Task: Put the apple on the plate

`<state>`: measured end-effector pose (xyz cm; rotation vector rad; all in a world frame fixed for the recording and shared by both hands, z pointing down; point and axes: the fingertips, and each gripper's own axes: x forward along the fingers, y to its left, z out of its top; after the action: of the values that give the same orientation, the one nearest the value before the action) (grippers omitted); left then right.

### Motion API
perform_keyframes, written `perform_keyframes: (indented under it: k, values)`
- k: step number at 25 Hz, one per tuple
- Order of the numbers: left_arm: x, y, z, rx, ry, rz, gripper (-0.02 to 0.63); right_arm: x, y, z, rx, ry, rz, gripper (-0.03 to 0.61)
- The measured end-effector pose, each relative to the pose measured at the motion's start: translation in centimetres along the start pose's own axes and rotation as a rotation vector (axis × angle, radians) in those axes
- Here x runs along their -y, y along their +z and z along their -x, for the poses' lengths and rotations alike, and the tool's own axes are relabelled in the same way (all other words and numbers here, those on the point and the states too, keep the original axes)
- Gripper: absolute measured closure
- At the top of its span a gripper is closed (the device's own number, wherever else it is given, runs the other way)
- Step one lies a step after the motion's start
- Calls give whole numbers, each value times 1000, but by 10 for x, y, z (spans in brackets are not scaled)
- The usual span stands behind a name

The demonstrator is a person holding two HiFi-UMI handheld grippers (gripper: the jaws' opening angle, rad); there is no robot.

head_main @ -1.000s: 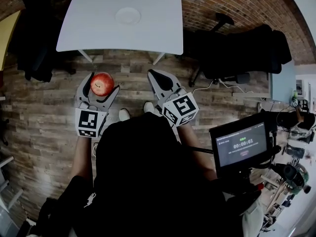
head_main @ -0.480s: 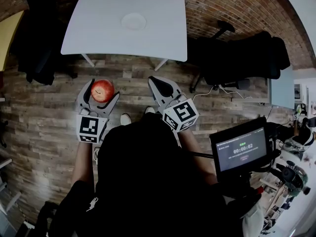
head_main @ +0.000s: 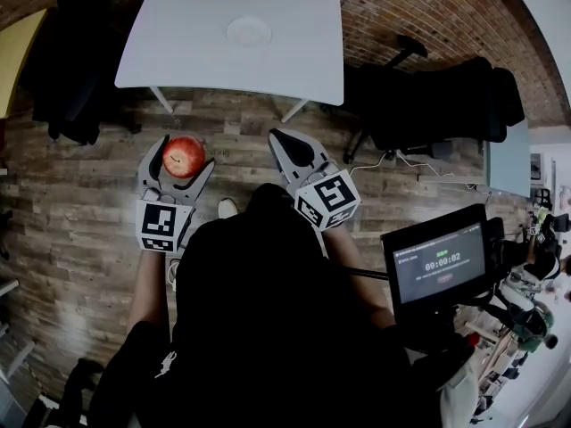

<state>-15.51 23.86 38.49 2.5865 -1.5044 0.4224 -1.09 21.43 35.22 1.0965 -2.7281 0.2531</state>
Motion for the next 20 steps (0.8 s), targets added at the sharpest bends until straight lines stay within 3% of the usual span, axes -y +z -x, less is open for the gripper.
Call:
perform_keyframes:
  k: [7, 20]
  values:
    - [-9, -26, 20, -6, 10, 20, 193, -21, -15, -8, -10, 1, 6, 575]
    - [-19, -24, 21, -11, 14, 6, 193, -22, -12, -17, -4, 3, 0, 575]
